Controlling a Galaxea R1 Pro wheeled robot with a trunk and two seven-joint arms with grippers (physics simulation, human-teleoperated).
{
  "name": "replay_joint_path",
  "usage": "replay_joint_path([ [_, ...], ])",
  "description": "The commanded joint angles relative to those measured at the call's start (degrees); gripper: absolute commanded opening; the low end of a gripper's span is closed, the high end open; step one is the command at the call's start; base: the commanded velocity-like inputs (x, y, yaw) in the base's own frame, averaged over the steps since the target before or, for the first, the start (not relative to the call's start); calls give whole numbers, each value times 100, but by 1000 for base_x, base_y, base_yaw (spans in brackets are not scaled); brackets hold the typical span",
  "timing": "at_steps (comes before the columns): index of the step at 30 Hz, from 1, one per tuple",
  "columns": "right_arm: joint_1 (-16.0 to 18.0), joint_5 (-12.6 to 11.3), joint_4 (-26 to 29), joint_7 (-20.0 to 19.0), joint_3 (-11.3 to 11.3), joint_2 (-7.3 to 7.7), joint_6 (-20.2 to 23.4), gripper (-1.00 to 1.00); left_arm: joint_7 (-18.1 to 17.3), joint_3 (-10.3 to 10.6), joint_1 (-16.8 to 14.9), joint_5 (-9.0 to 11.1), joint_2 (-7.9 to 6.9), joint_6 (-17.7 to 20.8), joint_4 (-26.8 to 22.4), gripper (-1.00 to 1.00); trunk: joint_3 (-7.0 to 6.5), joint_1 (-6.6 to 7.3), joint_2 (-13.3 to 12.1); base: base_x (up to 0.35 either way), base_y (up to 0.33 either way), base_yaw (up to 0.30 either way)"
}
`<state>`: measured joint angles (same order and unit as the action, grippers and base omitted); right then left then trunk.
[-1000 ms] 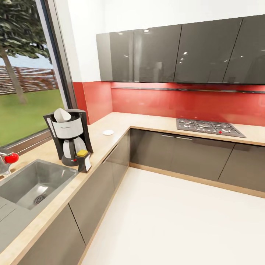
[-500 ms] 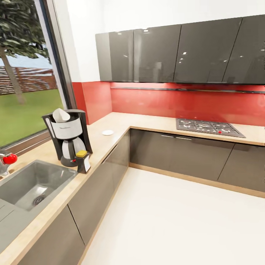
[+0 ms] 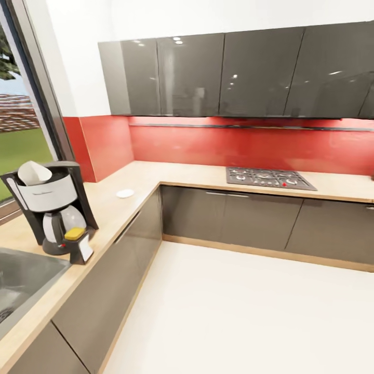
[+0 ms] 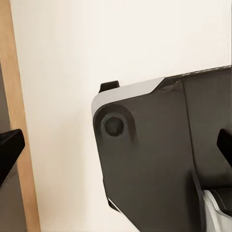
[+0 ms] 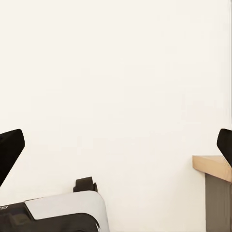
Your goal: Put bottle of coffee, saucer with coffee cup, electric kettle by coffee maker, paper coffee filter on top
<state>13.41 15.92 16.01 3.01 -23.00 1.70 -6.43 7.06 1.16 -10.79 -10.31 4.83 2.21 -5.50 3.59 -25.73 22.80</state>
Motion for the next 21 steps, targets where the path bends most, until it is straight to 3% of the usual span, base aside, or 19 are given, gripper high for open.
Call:
replay_joint_path([
  [1,9,60,-10,7,-38,-3,-25,100,24,7,-2,-44,1,24,-8,100,13,-5,12,259,-165,-267],
  [13,9,60,-10,10,-38,-6,-25,100,24,-2,-2,-41,9,1,-19,100,13,-5,12,277,-167,-256],
  [21,11,60,-17,15,-38,-11,-25,100,24,-2,-2,-41,9,-16,-21,100,13,-5,12,291,-167,-42],
])
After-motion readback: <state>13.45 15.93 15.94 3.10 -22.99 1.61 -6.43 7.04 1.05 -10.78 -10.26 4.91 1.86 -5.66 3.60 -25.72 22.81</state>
